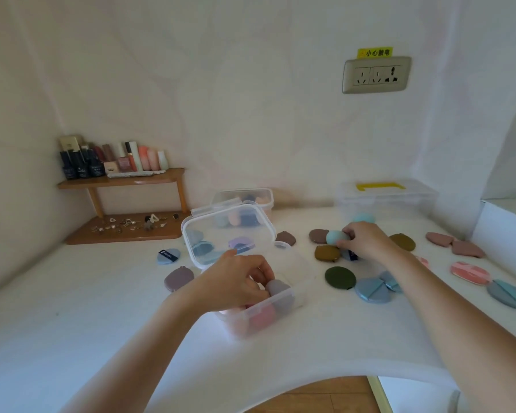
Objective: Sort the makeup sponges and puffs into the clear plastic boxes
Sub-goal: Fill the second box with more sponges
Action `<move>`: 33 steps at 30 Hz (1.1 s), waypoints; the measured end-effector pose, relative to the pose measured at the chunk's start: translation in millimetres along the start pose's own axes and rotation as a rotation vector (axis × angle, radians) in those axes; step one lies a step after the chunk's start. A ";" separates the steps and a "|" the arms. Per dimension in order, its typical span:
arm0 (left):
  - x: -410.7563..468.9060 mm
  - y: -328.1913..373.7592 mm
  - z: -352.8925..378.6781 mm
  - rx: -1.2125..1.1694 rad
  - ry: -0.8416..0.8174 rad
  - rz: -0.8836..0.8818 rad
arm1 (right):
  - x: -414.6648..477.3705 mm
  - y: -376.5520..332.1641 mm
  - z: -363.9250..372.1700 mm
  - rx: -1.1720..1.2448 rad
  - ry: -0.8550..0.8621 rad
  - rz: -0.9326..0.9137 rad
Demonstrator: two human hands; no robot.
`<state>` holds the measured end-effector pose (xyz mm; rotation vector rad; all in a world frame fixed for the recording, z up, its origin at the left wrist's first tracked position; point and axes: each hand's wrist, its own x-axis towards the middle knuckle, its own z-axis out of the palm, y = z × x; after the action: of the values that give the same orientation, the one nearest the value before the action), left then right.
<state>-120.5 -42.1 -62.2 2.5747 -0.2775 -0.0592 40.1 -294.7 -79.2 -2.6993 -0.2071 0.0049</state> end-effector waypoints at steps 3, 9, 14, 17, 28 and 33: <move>7.2 11.9 5.3 0.063 -0.032 0.044 | -2.3 0.2 0.8 0.049 0.028 0.003; 24.1 25.4 7.8 0.174 -0.107 0.064 | -16.3 -5.4 -11.1 0.257 0.185 -0.063; 30.8 23.4 11.4 0.150 -0.115 0.030 | -53.8 -36.4 -40.0 0.428 0.196 -0.307; 31.4 22.3 12.2 0.127 -0.091 0.015 | -79.5 -57.9 -44.6 0.405 0.030 -0.459; 30.1 18.4 18.4 0.092 0.030 -0.021 | -74.5 -89.7 4.1 -0.075 -0.149 -0.402; 29.4 15.0 19.3 0.083 0.075 -0.043 | -67.2 -88.6 -0.9 0.010 -0.220 -0.402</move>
<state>-96.4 -70.6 -70.3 2.6583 -0.2005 0.0336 -39.2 -225.5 -43.1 -2.5958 -0.8086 0.1817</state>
